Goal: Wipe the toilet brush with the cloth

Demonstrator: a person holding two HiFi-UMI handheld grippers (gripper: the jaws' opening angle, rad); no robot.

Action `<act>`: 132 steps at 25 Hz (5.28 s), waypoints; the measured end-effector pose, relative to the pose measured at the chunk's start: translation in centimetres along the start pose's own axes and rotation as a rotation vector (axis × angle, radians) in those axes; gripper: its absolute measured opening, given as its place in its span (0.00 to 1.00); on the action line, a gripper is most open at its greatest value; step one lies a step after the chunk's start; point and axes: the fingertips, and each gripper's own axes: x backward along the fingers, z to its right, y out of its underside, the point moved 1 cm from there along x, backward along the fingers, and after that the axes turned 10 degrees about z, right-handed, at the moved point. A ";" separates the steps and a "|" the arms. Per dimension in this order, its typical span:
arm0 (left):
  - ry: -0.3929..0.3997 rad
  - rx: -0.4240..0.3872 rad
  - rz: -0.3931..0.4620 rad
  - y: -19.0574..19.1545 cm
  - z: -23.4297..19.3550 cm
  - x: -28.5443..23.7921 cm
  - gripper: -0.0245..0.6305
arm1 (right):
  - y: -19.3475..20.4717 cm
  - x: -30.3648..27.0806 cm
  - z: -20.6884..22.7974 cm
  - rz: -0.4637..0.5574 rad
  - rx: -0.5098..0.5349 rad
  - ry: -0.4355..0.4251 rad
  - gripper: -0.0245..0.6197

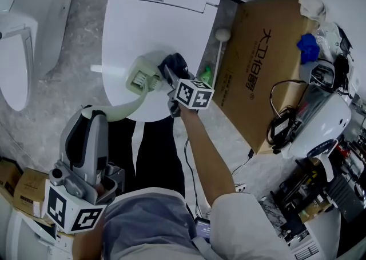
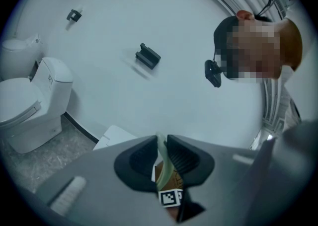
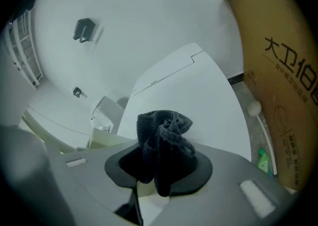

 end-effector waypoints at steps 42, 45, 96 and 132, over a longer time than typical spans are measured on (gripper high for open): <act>0.021 0.018 0.055 -0.1 -0.1 0.2 0.04 | -3.0 -2.0 -8.2 -0.182 0.251 -0.153 0.21; 0.023 0.019 0.057 -0.1 -0.1 0.2 0.04 | -3.1 -2.3 -8.7 -0.205 0.258 -0.173 0.21; 0.002 0.006 0.049 -0.6 -0.6 0.2 0.04 | -4.9 0.5 -14.4 -0.268 0.069 -0.467 0.21; 0.002 -0.008 0.055 -0.3 0.5 -0.1 0.04 | -3.9 3.9 -8.5 -0.216 -0.114 -0.447 0.21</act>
